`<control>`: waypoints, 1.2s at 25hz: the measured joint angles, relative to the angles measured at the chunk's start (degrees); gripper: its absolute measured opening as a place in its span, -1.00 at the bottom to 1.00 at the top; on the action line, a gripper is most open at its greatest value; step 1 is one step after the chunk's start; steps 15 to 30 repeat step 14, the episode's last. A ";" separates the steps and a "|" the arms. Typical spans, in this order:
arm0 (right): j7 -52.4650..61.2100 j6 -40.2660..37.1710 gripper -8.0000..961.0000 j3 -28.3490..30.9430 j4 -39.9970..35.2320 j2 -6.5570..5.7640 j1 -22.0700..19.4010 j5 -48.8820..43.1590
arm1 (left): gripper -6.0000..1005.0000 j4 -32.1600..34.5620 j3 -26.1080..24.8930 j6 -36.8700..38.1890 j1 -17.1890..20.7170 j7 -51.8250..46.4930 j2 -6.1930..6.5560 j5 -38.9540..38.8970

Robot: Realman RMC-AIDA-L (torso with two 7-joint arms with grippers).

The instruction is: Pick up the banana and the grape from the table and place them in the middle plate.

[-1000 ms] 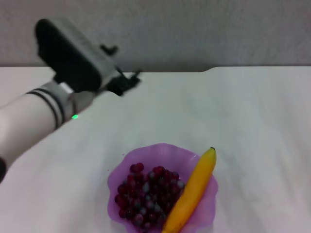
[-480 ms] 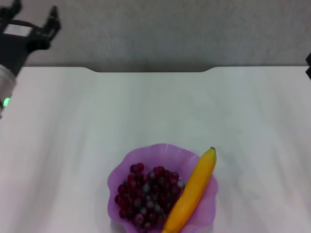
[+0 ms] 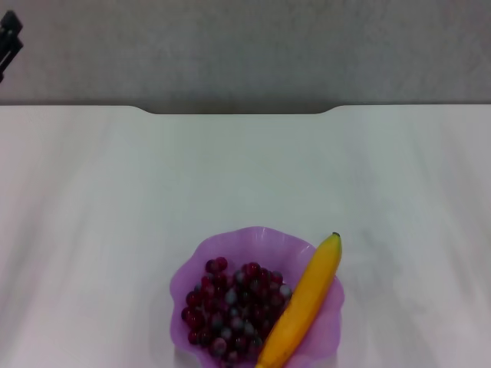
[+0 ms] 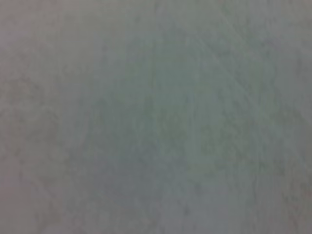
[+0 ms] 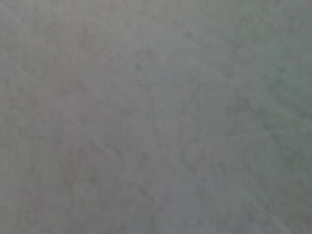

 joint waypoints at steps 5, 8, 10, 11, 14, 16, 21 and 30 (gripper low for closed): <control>-1.08 -0.01 0.39 2.44 1.37 -0.10 0.07 -0.13 | 0.54 2.91 0.07 -1.57 0.70 -0.32 1.61 -0.02; -2.91 0.01 0.39 4.08 1.70 -0.09 -0.25 -0.15 | 0.54 4.21 -1.00 -2.38 1.63 0.68 1.61 -0.03; -4.83 0.15 0.39 5.29 1.70 -0.02 -0.81 -0.16 | 0.54 4.83 -2.16 -3.56 2.38 2.19 1.29 -0.04; -5.27 0.19 0.39 5.58 1.70 0.00 -0.96 -0.16 | 0.54 4.96 -2.50 -4.04 2.55 2.77 1.19 -0.05; -5.92 0.19 0.39 6.49 1.50 0.08 -1.83 -0.16 | 0.54 5.23 -3.21 -5.93 2.81 5.86 0.59 -0.08; -5.92 0.19 0.39 6.49 1.50 0.08 -1.83 -0.16 | 0.54 5.23 -3.21 -5.93 2.81 5.86 0.59 -0.08; -5.92 0.19 0.39 6.49 1.50 0.08 -1.83 -0.16 | 0.54 5.23 -3.21 -5.93 2.81 5.86 0.59 -0.08; -5.92 0.19 0.39 6.49 1.50 0.08 -1.83 -0.16 | 0.54 5.23 -3.21 -5.93 2.81 5.86 0.59 -0.08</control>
